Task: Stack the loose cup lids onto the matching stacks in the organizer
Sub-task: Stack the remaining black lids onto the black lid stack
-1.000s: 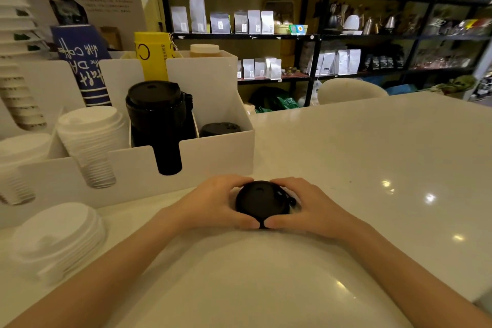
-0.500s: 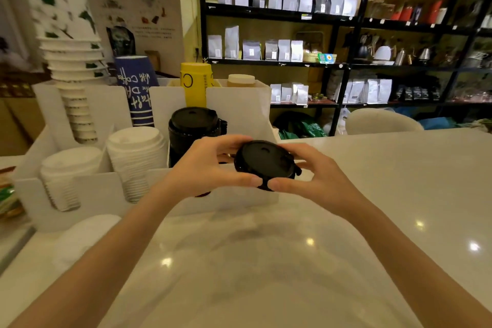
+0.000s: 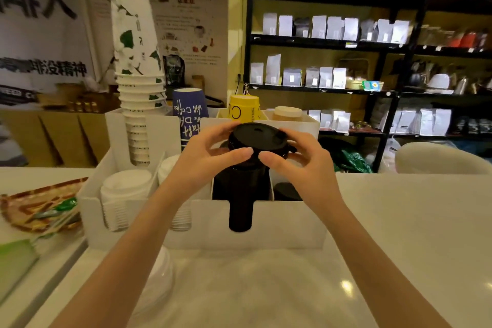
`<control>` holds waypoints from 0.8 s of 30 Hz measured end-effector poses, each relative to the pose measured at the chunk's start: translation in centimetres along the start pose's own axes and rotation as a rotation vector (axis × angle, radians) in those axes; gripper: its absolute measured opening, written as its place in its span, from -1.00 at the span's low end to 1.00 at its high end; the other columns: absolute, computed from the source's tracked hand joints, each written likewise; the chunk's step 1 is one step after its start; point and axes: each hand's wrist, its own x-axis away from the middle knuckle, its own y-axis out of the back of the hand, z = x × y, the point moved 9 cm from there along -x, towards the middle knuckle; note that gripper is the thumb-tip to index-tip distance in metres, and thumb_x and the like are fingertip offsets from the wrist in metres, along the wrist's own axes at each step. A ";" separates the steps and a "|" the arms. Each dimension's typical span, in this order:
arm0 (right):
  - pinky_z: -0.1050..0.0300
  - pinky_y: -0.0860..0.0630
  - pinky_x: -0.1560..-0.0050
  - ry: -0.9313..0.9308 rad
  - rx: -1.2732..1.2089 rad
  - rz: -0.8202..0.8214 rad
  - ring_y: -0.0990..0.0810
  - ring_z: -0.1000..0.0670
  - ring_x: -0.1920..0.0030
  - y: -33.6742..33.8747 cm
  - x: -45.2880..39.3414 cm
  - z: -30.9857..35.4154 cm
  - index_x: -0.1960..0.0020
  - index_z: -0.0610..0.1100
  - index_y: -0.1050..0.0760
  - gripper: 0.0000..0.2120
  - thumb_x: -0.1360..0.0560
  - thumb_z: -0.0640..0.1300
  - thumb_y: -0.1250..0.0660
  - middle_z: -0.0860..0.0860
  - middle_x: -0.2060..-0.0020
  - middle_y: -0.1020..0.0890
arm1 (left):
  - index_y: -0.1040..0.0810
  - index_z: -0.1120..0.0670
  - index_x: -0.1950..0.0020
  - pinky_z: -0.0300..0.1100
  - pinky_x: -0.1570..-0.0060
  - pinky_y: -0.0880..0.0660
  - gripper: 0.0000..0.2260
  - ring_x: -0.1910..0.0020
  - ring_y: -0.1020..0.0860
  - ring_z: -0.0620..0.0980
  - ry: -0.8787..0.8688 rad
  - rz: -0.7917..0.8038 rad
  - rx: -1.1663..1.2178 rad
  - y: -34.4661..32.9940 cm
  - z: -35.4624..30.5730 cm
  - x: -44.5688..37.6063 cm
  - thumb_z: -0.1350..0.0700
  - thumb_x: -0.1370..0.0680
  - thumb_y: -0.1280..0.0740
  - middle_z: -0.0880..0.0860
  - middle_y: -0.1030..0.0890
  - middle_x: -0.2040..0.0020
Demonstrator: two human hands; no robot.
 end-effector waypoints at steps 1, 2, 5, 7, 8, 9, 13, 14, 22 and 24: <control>0.18 -0.50 -0.10 -0.003 0.006 -0.004 -0.51 0.06 -0.14 -0.3 -0.2 -0.4 -0.16 0.10 -0.44 -0.47 -0.22 0.17 -0.43 0.05 -0.10 -0.57 | -0.44 -0.01 -0.24 -0.18 -0.14 -0.51 -0.44 -0.22 -0.48 -0.14 0.004 -0.010 -0.021 0.3 0.4 -0.1 -0.02 -0.26 -0.43 -0.09 -0.55 -0.16; 0.20 -0.49 -0.10 -0.009 0.005 -0.006 -0.51 0.07 -0.14 -0.6 -0.3 -0.8 -0.16 0.10 -0.44 -0.46 -0.22 0.18 -0.43 0.06 -0.10 -0.58 | -0.46 -0.02 -0.24 -0.11 -0.16 -0.50 -0.44 -0.23 -0.47 -0.11 0.007 -0.019 -0.047 0.5 0.7 -0.3 -0.03 -0.26 -0.47 -0.07 -0.54 -0.18; 0.20 -0.45 -0.17 -0.043 -0.015 0.009 -0.49 0.07 -0.19 -1.6 -0.6 -2.1 -0.25 0.02 -0.40 -0.35 -0.22 0.20 -0.42 0.06 -0.17 -0.56 | -0.45 -0.06 -0.25 0.00 -0.21 -0.46 -0.45 -0.24 -0.46 -0.09 0.005 -0.052 -0.161 1.3 1.4 -0.6 -0.09 -0.28 -0.44 -0.05 -0.52 -0.24; 0.20 -0.41 -0.20 -0.058 -0.025 0.011 -0.45 0.08 -0.22 -2.1 -0.8 -2.8 -0.29 0.02 -0.35 -0.32 -0.22 0.22 -0.36 0.06 -0.22 -0.53 | -0.44 -0.05 -0.26 -0.07 -0.22 -0.43 -0.49 -0.24 -0.45 -0.11 0.001 -0.088 -0.218 1.7 1.8 -0.9 -0.04 -0.33 -0.44 -0.05 -0.53 -0.24; 0.20 -0.39 -0.20 -0.070 -0.030 0.022 -0.44 0.07 -0.24 -2.5 -0.8 -3.2 -0.30 0.03 -0.33 -0.30 -0.22 0.23 -0.34 0.06 -0.24 -0.51 | -0.45 -0.04 -0.26 -0.14 -0.20 -0.42 -0.51 -0.23 -0.45 -0.12 0.007 -0.105 -0.234 1.9 2.0 -0.9 -0.01 -0.35 -0.43 -0.05 -0.53 -0.23; 0.18 -0.37 -0.22 -0.084 -0.036 0.043 -0.42 0.05 -0.26 -2.9 -0.8 -3.6 -0.31 0.04 -0.31 -0.30 -0.23 0.25 -0.33 0.06 -0.26 -0.49 | -0.45 -0.03 -0.26 -0.20 -0.17 -0.41 -0.52 -0.22 -0.44 -0.12 0.017 -0.115 -0.245 2.0 2.2 -1.0 0.00 -0.35 -0.42 -0.05 -0.54 -0.22; -0.04 -0.32 -0.35 -0.144 -0.085 0.134 -0.34 -0.01 -0.35 -4.1 -0.6 -4.9 -0.36 0.08 -0.24 -0.36 -0.34 0.23 -0.29 0.04 -0.34 -0.41 | -0.44 -0.02 -0.26 -0.12 -0.19 -0.42 -0.48 -0.22 -0.45 -0.13 0.065 -0.106 -0.258 2.2 3.2 -1.1 -0.05 -0.32 -0.43 -0.06 -0.54 -0.21; -0.04 -0.30 -0.37 -0.148 -0.087 0.137 -0.32 -0.01 -0.36 -4.1 -0.7 -5.0 -0.37 0.08 -0.23 -0.39 -0.37 0.18 -0.28 0.04 -0.36 -0.39 | -0.45 -0.02 -0.25 -0.09 -0.20 -0.41 -0.50 -0.20 -0.45 -0.14 0.077 -0.102 -0.256 2.2 3.3 -1.1 -0.02 -0.34 -0.44 -0.07 -0.54 -0.19; -0.01 -0.24 -0.39 -0.151 -0.046 0.166 -0.29 -0.01 -0.38 -4.2 -0.8 -5.5 -0.38 0.06 -0.21 -0.48 -0.45 0.09 -0.22 0.03 -0.37 -0.38 | -0.43 -0.01 -0.25 -0.12 -0.17 -0.40 -0.55 -0.15 -0.45 -0.16 0.096 -0.078 -0.294 1.8 3.7 -1.2 0.03 -0.37 -0.40 -0.13 -0.52 -0.07; 0.12 -0.22 -0.36 -0.147 -0.048 0.172 -0.28 0.06 -0.36 -4.2 -0.8 -5.3 -0.39 0.05 -0.20 -0.50 -0.48 0.04 -0.21 0.04 -0.37 -0.37 | -0.42 0.01 -0.27 -0.12 -0.17 -0.41 -0.53 -0.17 -0.45 -0.14 0.099 -0.080 -0.303 1.7 3.8 -1.2 0.02 -0.37 -0.40 -0.10 -0.52 -0.11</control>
